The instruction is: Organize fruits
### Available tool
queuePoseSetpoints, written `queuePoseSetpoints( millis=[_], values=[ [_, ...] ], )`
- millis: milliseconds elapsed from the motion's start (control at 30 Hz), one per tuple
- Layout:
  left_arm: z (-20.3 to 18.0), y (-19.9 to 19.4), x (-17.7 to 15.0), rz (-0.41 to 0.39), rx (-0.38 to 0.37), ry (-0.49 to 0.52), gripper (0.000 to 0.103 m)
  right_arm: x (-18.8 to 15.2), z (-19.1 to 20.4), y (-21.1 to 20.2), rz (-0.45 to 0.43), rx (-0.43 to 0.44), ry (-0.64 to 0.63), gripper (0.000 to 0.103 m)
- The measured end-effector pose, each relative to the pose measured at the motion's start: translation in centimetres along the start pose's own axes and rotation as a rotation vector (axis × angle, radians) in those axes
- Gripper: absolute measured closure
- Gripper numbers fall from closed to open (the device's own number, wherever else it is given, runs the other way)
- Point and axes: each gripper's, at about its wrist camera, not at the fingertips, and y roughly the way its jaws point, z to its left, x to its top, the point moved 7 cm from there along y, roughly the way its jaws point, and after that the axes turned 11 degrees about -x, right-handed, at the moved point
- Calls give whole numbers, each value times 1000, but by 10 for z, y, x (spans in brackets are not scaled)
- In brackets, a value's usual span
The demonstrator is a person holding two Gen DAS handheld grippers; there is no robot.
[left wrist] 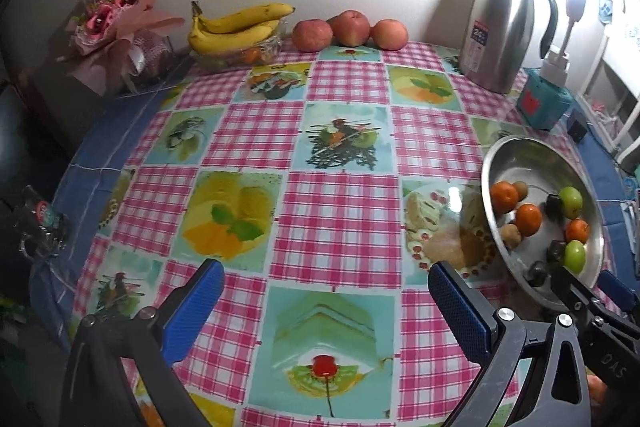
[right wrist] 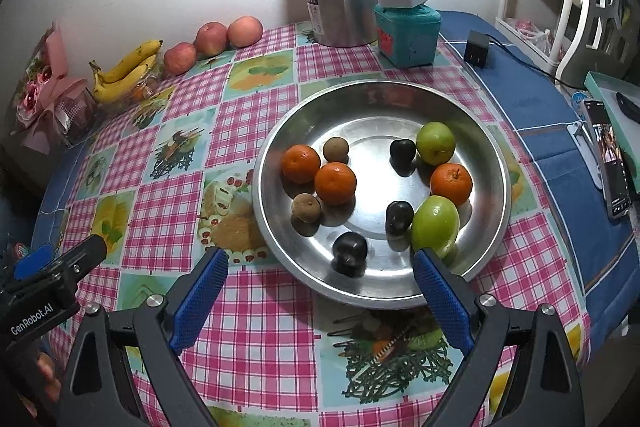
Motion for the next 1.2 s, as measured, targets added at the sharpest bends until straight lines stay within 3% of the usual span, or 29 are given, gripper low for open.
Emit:
queuePoseSetpoints(
  millis=[333, 1200],
  values=[
    [-1, 3, -3, 23, 51, 22, 0, 0, 1, 1, 5, -7, -2, 9],
    [0, 7, -6, 58, 57, 22, 0, -2, 4, 4, 21, -10, -14, 9]
  ],
)
